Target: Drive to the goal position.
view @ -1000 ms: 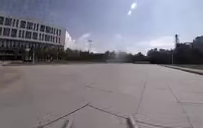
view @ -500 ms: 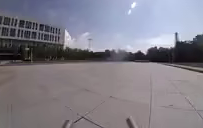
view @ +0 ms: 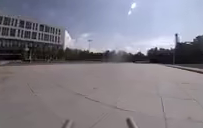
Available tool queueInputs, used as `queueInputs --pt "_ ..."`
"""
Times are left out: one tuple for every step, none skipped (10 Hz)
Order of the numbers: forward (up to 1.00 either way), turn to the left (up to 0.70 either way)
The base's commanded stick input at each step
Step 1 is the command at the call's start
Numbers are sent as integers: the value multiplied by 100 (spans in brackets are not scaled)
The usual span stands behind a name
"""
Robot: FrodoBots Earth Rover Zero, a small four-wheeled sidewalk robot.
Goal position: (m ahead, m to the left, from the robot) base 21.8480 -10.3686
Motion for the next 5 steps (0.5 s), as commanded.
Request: queueInputs --pt "70 0" --pt "70 0" --pt "70 0" --pt "70 0" --pt "70 0"
